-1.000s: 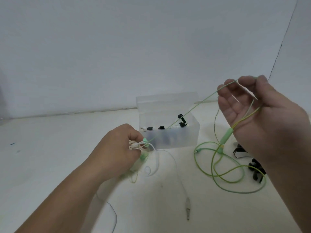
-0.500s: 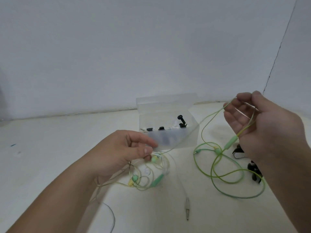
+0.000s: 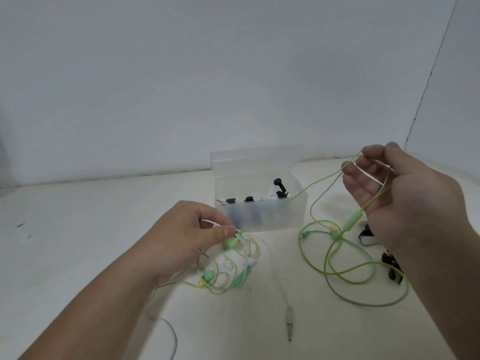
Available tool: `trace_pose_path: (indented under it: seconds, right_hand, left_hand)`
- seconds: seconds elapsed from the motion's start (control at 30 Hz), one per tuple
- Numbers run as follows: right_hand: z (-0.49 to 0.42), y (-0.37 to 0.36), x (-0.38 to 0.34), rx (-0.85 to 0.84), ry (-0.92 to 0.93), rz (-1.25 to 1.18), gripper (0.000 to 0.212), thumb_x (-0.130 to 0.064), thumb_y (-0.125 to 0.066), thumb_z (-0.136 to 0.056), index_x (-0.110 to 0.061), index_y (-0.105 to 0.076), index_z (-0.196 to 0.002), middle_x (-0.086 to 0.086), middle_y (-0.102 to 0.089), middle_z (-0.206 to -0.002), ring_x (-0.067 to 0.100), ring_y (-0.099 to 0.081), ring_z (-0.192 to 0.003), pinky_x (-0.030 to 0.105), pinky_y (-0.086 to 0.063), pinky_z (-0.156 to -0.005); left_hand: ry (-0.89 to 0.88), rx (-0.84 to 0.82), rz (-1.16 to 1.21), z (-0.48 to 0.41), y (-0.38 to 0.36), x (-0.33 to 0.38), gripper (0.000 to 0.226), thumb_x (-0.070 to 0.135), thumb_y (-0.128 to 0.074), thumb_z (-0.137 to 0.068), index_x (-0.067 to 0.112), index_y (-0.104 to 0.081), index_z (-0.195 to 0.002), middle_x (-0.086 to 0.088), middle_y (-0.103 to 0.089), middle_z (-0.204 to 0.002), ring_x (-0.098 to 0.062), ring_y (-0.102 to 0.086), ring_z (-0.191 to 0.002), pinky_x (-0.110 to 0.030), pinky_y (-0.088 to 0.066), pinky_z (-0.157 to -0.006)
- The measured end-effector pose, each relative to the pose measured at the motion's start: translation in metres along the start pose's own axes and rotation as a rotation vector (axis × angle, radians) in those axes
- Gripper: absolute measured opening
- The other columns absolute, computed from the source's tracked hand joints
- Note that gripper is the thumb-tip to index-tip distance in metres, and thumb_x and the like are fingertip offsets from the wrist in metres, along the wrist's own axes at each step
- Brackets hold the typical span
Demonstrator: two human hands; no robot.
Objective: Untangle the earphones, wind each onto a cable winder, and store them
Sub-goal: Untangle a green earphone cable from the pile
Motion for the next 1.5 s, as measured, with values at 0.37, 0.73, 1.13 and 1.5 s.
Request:
trace_pose_path:
  seconds: [0.37, 0.73, 1.13, 1.5]
  right_hand:
    - [0.005, -0.005, 0.001, -0.024, 0.001, 0.062, 0.035, -0.035, -0.052, -0.101, -0.014, -0.068, -0.078, 0.001, -0.062, -0.075, 0.020, -0.075, -0.068, 0.026, -0.057, -0.058]
    - [0.011, -0.007, 0.002, -0.030, -0.012, 0.136, 0.034, -0.034, -0.053, -0.101, -0.015, -0.069, -0.078, 0.000, -0.062, -0.073, 0.017, -0.072, -0.060, 0.024, -0.055, -0.054]
    - [0.013, -0.006, 0.005, 0.009, -0.034, 0.218, 0.033, -0.033, -0.054, -0.101, -0.014, -0.069, -0.079, -0.001, -0.062, -0.072, 0.012, -0.067, -0.053, 0.021, -0.054, -0.050]
    - [0.006, 0.005, 0.009, 0.086, -0.058, 0.266, 0.032, -0.030, -0.052, -0.101, -0.013, -0.068, -0.080, -0.005, -0.045, -0.056, 0.010, -0.035, -0.039, 0.020, -0.029, -0.036]
  left_hand:
    - [0.145, 0.085, 0.296, 0.004, -0.013, -0.001, 0.020, 0.003, -0.048, -0.099, 0.003, -0.060, -0.083, -0.019, -0.075, -0.088, -0.023, -0.065, -0.056, -0.027, -0.054, -0.052]
    - [0.247, 0.213, 0.640, 0.001, -0.005, -0.010, 0.016, 0.000, -0.059, -0.092, 0.001, -0.065, -0.078, -0.013, -0.075, -0.084, -0.018, -0.069, -0.064, -0.029, -0.062, -0.064]
    - [0.211, 0.328, 0.810, -0.002, 0.004, -0.017, 0.035, -0.027, -0.042, -0.084, 0.004, -0.057, -0.090, -0.014, -0.062, -0.082, -0.027, -0.073, -0.073, -0.026, -0.056, -0.049]
    - [0.206, 0.473, 0.895, 0.001, 0.015, -0.018, 0.046, -0.030, -0.027, -0.077, -0.001, -0.055, -0.100, -0.025, -0.061, -0.102, -0.026, -0.075, -0.063, -0.037, -0.063, -0.062]
Point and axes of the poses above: each hand's wrist, its own z-axis away from the middle knuckle, its own y-axis out of the back of the hand, x = y × z, the point moved 8 cm from there along -z, towards the middle knuckle
